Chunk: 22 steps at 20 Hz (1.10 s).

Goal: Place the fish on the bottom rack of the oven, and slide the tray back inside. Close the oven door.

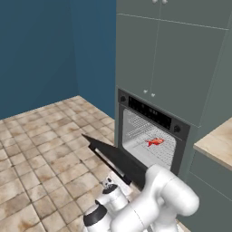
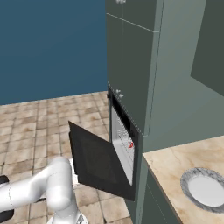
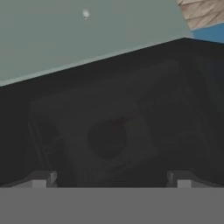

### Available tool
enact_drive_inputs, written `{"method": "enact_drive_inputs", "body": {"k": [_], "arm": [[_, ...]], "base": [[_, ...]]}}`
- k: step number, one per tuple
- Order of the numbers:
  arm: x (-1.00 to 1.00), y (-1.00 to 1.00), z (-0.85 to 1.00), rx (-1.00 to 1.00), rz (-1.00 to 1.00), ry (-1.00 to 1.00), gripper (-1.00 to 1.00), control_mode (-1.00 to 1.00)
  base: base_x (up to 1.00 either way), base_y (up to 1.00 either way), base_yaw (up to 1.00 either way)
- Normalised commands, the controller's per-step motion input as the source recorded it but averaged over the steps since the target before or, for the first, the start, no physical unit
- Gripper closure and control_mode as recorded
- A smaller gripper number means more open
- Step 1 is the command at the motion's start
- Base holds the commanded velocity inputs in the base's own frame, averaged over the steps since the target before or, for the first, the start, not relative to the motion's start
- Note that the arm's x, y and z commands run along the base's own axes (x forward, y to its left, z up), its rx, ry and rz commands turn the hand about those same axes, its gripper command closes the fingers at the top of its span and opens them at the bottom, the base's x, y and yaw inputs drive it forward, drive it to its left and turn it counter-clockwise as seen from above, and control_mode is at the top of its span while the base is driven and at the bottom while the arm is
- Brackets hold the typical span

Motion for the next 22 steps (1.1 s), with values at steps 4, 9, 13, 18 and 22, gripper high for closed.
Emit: {"method": "enact_drive_inputs", "body": {"k": [4, 9, 13, 18, 22], "arm": [[0.32, -1.00, 0.02, -0.17, -0.14, -0.19, -1.00, -1.00], [0.37, -1.00, 0.27, -0.07, -0.13, -0.11, -1.00, -1.00], [0.43, -1.00, 0.35, -0.01, -0.12, -0.08, -1.00, -1.00], [0.52, -1.00, 0.31, 0.00, -0.11, -0.09, -1.00, -1.00], [0.58, -1.00, 0.24, 0.00, -0.09, -0.11, -1.00, -1.00]], "base": [[0.00, 0.00, 0.00], [0.00, 0.00, 0.00], [0.00, 0.00, 0.00], [0.00, 0.00, 0.00], [0.00, 0.00, 0.00]]}}
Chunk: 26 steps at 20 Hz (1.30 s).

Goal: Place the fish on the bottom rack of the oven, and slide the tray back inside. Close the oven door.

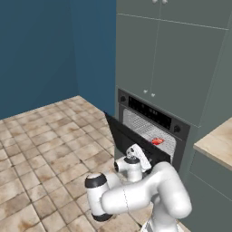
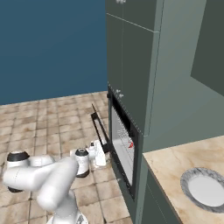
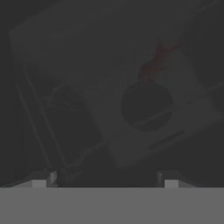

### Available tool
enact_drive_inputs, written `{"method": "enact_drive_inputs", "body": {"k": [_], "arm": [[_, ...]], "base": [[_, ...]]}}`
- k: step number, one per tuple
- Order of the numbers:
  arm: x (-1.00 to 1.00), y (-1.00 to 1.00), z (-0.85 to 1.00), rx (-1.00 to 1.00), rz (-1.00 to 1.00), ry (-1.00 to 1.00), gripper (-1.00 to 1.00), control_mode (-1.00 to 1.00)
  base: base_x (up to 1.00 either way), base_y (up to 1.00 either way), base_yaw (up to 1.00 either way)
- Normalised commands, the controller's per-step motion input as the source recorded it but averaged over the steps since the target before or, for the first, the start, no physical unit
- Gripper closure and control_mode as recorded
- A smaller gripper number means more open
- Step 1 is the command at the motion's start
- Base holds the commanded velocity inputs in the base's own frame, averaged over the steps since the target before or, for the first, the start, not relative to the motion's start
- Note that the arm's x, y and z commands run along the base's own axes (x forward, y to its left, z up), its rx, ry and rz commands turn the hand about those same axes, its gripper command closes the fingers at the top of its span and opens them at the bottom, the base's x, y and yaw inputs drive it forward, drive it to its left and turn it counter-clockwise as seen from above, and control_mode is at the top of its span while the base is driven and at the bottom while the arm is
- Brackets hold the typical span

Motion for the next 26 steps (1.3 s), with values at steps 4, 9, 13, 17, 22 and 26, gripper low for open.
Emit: {"method": "enact_drive_inputs", "body": {"k": [4, 9, 13, 17, 22, 26], "arm": [[0.69, -1.00, 0.14, 0.00, -0.04, -0.13, -1.00, -1.00], [0.76, -1.00, 0.00, 0.00, 0.00, -0.14, -1.00, -1.00], [0.70, -1.00, 0.00, 0.00, 0.00, -0.08, -1.00, -1.00], [0.27, -0.97, -0.02, 0.01, 0.00, 0.00, -1.00, -1.00], [0.00, -0.28, 0.00, 0.00, 0.00, 0.00, -1.00, -1.00], [0.00, -0.09, 0.00, 0.00, 0.00, 0.00, -1.00, -1.00]], "base": [[0.00, 0.00, 0.00], [0.00, 0.00, 0.00], [0.00, 0.00, 0.00], [0.00, 0.00, 0.00], [0.00, 0.00, 0.00], [0.00, 0.00, 0.00]]}}
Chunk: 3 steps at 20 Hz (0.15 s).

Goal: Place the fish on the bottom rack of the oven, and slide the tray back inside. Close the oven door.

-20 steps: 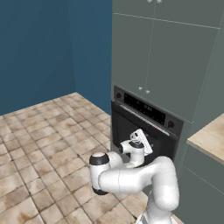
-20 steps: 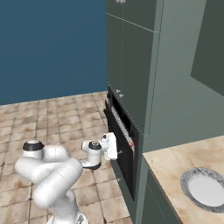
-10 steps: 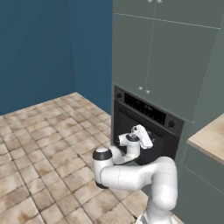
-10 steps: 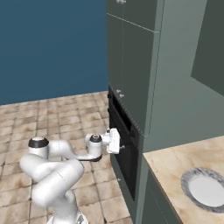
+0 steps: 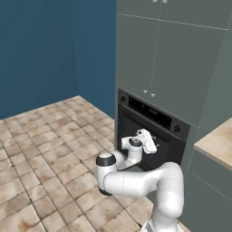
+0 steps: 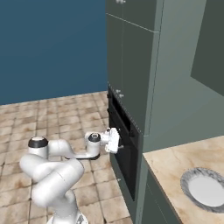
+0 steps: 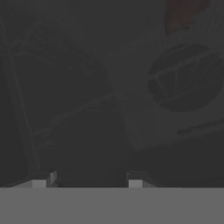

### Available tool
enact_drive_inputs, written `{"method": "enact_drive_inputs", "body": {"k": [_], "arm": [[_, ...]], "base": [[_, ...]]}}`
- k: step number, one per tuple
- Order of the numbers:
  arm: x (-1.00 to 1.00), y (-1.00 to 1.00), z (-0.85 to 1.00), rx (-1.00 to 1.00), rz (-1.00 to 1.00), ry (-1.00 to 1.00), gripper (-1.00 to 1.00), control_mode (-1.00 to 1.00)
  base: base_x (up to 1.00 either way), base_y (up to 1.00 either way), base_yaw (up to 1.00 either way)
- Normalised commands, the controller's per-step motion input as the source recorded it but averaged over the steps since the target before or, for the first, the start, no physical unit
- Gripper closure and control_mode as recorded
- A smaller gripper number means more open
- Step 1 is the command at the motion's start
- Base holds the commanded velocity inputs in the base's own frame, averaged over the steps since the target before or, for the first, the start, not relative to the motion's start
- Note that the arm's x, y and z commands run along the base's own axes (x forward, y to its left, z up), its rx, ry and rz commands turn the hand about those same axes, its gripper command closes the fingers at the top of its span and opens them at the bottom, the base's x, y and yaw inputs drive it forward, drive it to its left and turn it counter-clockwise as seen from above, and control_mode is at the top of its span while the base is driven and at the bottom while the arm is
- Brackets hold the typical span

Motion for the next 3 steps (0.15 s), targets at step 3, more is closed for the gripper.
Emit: {"method": "enact_drive_inputs", "body": {"k": [3], "arm": [[0.00, -0.06, 0.00, 0.00, 0.00, 0.00, -1.00, -1.00]], "base": [[0.00, 0.00, 0.00]]}}
